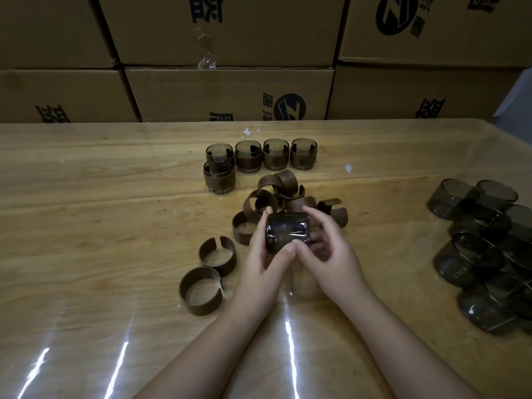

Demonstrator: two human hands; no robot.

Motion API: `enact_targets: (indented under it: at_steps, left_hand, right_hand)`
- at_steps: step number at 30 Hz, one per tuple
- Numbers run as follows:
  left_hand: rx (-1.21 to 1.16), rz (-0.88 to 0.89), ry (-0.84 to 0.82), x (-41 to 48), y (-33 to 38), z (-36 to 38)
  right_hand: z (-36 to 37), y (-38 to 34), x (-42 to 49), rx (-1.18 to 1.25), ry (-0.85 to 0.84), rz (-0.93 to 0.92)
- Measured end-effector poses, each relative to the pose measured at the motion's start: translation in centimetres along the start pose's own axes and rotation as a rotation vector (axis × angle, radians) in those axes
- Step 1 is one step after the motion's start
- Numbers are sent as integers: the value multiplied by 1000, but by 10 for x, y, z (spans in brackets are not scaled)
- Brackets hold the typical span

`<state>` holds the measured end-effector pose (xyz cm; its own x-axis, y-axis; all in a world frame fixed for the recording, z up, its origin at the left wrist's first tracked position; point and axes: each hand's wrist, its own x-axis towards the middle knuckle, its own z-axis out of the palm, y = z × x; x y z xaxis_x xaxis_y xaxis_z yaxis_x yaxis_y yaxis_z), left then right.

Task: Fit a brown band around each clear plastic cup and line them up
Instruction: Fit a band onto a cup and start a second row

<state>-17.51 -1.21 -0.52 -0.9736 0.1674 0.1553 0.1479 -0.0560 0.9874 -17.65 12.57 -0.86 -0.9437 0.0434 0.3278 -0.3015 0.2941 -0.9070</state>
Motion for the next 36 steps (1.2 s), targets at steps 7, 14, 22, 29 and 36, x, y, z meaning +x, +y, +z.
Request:
enact_targets:
  at_steps: [7,14,22,29,36]
  left_hand:
    - [156,118,-56,-7,1,5]
    - [101,113,-43,-3,0,2]
    - [93,140,30,-5,4,1]
    - [110,213,-30,-8,3,4]
    - [102,191,33,-6,1,2]
  right_hand:
    - [-4,3,6,280,212,78]
    - [-2,-6,3,290,154,-9]
    - [0,-1,-1,-37,33,-70]
    - [0,1,4,65,223,-24]
    - [2,-9,1,151,215,-111]
